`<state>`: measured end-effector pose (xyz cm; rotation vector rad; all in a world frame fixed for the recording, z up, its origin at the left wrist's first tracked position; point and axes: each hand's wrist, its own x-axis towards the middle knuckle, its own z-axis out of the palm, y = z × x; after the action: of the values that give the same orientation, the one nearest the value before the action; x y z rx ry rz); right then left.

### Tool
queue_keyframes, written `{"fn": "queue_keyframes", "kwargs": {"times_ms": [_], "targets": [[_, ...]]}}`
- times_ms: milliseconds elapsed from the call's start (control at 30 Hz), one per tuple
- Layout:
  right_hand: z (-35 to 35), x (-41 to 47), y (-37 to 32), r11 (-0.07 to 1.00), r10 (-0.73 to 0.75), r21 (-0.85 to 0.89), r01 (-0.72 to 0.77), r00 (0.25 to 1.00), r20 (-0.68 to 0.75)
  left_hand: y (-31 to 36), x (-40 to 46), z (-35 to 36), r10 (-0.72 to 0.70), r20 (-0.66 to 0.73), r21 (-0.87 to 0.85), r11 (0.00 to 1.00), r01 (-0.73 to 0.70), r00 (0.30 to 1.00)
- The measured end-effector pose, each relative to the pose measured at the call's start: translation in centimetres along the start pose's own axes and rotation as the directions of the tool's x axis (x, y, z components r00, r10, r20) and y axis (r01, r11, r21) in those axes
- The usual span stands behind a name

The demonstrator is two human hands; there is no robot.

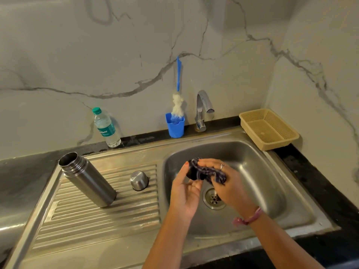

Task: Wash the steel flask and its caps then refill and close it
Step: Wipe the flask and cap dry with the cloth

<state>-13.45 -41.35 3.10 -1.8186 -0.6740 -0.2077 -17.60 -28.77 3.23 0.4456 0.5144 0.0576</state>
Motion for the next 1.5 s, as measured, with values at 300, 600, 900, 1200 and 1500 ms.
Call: {"fn": "queue_keyframes", "kwargs": {"times_ms": [300, 600, 900, 1200, 1500], "targets": [[-0.3, 0.8, -0.3, 0.994, 0.095, 0.054, -0.095, 0.995, 0.001, -0.3, 0.7, -0.6, -0.028, -0.018, -0.011, 1.0, 0.028, 0.999], [-0.5, 0.7, -0.3, 0.999, 0.034, 0.009, -0.034, 0.998, 0.06, 0.6, 0.7, -0.4, 0.014, 0.019, 0.018, 1.0, -0.014, 1.0], [-0.5, 1.5, -0.8, 0.987, 0.147, 0.064, -0.15, 0.988, 0.048, 0.3, 0.3, -0.6, -0.026, 0.009, 0.034, 0.999, 0.026, 1.0], [-0.4, 1.4, -1.0, 0.995, 0.094, 0.04, -0.097, 0.994, 0.058, 1.0, 0.5, -0.1, -0.004, 0.067, 0.028, 1.0, 0.002, 0.998], [0.0, 1.8, -1.3, 0.997, 0.071, 0.028, -0.073, 0.996, 0.055, 1.0, 0.6, -0.1, 0.03, 0.056, -0.047, 0.999, -0.028, 0.998]]}}
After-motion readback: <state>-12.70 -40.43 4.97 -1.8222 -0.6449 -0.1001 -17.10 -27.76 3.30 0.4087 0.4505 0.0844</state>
